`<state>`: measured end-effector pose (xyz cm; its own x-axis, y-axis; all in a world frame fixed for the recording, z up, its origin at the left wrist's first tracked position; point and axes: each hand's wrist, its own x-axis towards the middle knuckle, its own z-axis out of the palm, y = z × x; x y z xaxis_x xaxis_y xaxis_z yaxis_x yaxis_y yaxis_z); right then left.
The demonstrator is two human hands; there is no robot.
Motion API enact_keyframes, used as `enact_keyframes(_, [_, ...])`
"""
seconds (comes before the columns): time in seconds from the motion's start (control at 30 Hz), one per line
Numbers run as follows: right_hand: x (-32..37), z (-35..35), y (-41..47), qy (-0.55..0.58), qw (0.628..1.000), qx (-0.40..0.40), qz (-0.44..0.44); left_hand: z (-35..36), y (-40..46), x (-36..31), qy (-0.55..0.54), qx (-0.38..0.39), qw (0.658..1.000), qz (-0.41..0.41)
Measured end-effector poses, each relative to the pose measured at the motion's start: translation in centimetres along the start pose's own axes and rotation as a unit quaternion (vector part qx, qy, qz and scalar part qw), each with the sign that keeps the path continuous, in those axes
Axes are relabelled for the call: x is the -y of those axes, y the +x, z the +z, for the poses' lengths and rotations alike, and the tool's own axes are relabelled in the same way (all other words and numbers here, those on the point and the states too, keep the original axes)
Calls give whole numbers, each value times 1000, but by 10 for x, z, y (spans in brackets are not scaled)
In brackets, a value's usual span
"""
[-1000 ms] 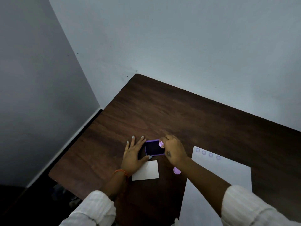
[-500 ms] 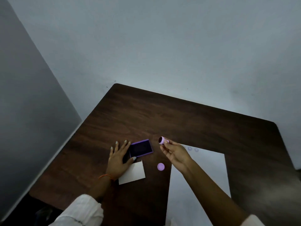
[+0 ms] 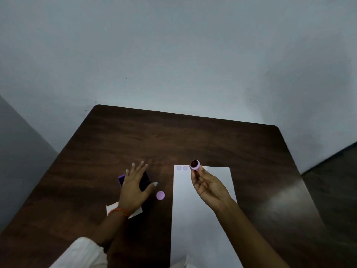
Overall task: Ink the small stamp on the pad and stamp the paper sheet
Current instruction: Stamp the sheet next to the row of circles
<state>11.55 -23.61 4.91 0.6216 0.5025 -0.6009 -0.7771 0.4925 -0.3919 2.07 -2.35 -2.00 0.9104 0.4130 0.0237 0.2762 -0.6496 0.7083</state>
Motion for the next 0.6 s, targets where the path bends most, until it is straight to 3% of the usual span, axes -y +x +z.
enact_keyframes(0.23, [28, -32, 2, -24, 997, -36, -58, 41, 24, -45, 80, 131, 984, 89])
enact_keyframes(0.37, [42, -48, 21, -110, 977, -123, -134, 51, 37, -38, 109, 172, 973, 108])
enact_keyframes(0.47, [46, -53, 31, -284, 907, -231, -208, 52, 45, -35, 125, 196, 968, 94])
enact_keyframes(0.6, [42, -50, 39, -478, 790, -241, -300, 55, 50, -30, 148, 207, 963, 89])
